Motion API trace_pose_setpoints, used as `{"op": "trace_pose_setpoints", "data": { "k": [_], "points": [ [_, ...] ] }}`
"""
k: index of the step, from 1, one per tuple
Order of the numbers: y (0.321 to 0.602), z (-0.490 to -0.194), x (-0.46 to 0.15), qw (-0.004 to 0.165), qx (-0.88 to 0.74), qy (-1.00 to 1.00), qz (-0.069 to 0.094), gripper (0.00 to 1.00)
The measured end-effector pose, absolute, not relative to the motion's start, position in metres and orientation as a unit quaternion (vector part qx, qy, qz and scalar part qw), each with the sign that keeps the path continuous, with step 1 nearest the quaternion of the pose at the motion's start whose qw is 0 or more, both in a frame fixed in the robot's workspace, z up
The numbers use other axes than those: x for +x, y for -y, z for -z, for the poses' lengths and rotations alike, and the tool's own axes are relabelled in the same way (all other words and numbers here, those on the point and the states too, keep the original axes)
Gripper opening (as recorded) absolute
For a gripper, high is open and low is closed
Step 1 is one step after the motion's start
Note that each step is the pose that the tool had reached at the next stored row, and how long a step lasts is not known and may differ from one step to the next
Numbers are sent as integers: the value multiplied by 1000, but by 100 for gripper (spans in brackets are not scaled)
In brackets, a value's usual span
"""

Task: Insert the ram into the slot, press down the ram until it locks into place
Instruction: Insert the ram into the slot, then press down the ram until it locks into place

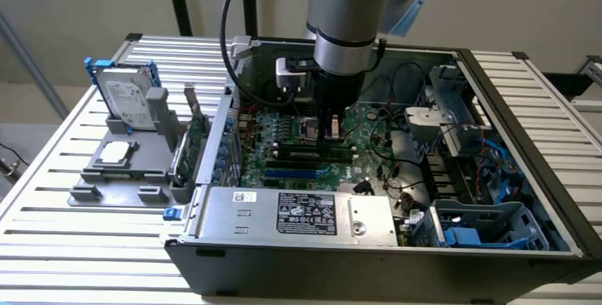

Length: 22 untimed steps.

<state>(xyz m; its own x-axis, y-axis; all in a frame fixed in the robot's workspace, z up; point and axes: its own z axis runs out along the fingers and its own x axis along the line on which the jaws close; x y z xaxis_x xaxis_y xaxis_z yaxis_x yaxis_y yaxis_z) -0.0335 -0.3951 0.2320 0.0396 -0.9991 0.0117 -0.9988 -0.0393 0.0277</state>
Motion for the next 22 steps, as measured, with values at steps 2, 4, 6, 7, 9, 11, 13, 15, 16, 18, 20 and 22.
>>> {"op": "trace_pose_setpoints", "data": {
  "k": [2, 4, 6, 7, 9, 11, 13, 15, 16, 18, 20, 22],
  "points": [
    [395, -241, -33, 14, 721, 693, 6, 28],
    [395, -248, -34, 14, 721, 693, 6, 28],
    [395, -252, -34, 13, 721, 693, 6, 28],
    [395, -253, -35, 13, 721, 693, 7, 28],
    [395, -253, -35, 13, 721, 693, 7, 19],
    [395, -253, -35, 13, 721, 693, 7, 13],
    [395, -253, -35, 13, 721, 693, 7, 11],
    [395, -253, -35, 13, 721, 693, 7, 11],
    [395, -253, -35, 13, 721, 693, 7, 11],
    [395, -253, -35, 13, 721, 693, 7, 11],
    [395, -253, -35, 13, 721, 693, 7, 11],
    [395, -253, -35, 13, 721, 693, 7, 11]
  ]
}}
